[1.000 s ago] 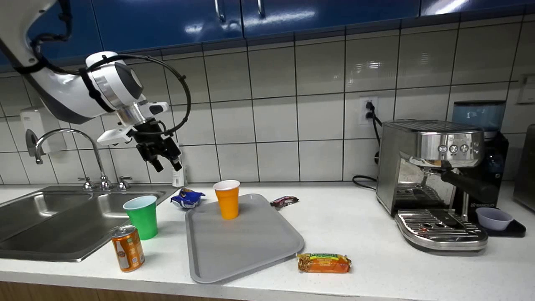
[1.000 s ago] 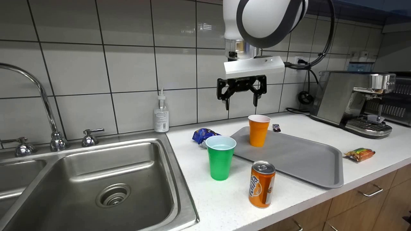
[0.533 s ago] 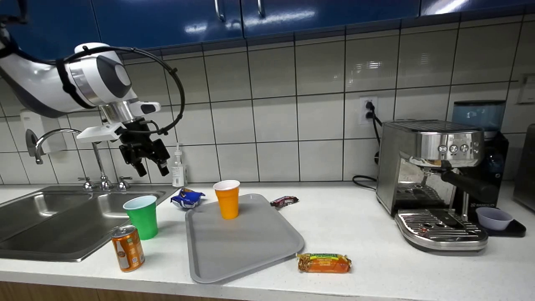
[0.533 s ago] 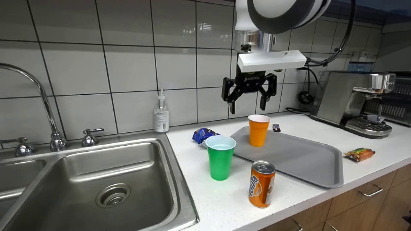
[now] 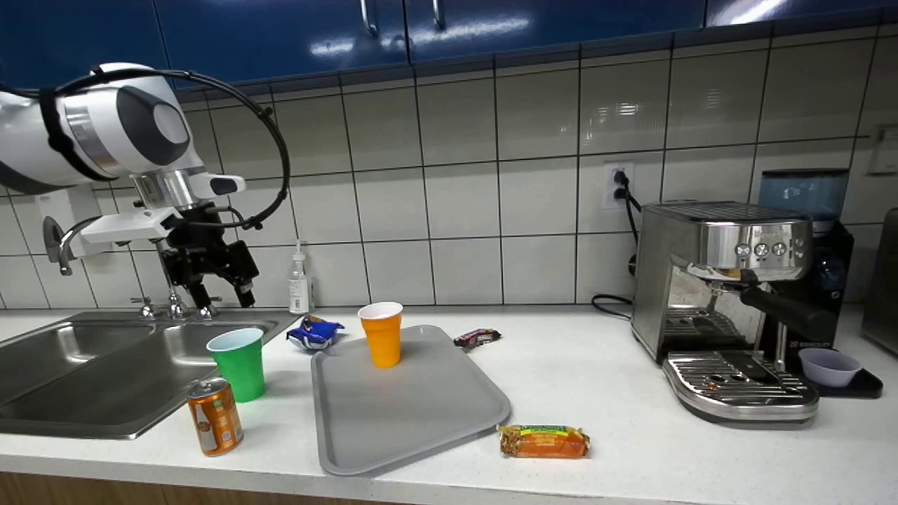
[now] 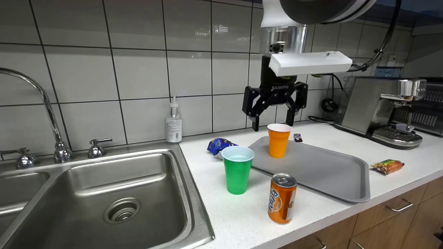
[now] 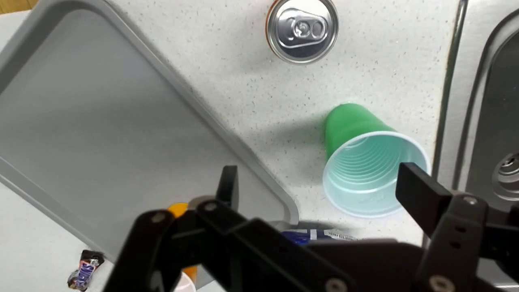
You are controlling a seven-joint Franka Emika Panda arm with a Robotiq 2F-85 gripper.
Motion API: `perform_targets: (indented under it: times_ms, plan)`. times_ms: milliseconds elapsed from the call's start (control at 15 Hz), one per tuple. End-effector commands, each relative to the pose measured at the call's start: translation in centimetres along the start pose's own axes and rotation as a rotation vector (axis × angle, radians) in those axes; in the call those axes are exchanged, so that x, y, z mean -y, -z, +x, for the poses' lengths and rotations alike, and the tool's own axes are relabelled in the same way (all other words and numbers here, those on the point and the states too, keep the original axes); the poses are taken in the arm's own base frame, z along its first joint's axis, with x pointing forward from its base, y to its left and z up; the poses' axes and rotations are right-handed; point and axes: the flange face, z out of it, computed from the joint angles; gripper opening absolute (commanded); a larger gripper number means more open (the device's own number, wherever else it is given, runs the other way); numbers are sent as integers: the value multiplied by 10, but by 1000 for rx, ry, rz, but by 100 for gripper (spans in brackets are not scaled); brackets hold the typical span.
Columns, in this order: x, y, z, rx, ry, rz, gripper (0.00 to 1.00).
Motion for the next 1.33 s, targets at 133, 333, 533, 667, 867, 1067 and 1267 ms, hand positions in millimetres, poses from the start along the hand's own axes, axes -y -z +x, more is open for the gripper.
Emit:
perform_targets:
  times_ms: [133, 333, 533, 667, 867, 1067, 1267]
  plan:
    - [4, 3, -25, 39, 49, -15, 100]
    - [11, -4, -29, 60, 56, -28, 100]
    - [16, -12, -30, 79, 56, -39, 100]
    - [19, -18, -30, 93, 57, -45, 100]
    - [21, -30, -32, 120, 51, -50, 100]
    - [21, -42, -32, 144, 46, -54, 100]
    - [20, -53, -31, 165, 38, -56, 100]
